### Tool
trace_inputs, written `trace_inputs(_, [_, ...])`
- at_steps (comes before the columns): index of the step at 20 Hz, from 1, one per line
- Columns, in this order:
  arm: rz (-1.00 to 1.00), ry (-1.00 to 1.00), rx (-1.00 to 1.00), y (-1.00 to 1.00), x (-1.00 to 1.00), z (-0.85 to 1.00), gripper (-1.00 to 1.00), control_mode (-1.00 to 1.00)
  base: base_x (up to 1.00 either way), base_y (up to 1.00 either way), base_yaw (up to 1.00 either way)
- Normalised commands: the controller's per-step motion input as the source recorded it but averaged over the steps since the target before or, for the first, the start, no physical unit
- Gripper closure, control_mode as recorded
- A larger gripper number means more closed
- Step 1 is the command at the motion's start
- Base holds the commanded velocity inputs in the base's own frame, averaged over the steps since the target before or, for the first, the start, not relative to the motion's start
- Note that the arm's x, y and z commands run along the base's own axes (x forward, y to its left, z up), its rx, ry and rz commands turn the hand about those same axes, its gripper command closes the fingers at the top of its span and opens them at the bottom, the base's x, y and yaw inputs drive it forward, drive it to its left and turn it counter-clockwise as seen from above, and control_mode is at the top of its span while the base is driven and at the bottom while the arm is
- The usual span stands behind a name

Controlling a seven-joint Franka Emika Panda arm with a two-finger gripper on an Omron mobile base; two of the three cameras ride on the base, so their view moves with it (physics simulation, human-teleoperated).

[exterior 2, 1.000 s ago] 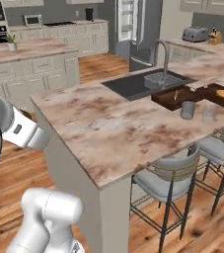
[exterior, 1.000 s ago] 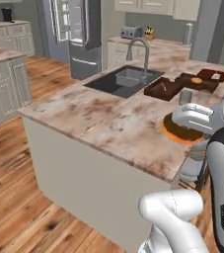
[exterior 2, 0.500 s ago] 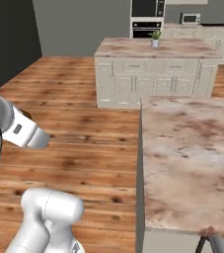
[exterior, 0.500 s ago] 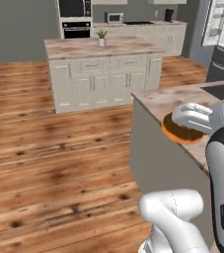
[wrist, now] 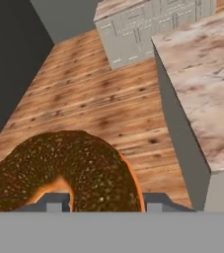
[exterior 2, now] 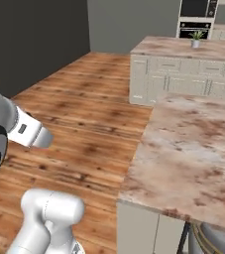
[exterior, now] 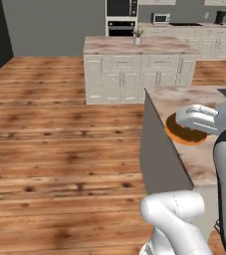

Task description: Take the cake and donut from the fridge and place them on the empty tray on the dining counter.

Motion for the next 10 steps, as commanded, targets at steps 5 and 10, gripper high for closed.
trace_inputs(5, [0.00, 0.00, 0.00, 0.00, 0.00, 0.00, 1.00, 1.00, -1.00, -0.54, -0.42])
trace_inputs(10, [0.00, 0.00, 0.00, 0.00, 0.00, 0.00, 1.00, 1.00, -0.73, -0.98, -0.17])
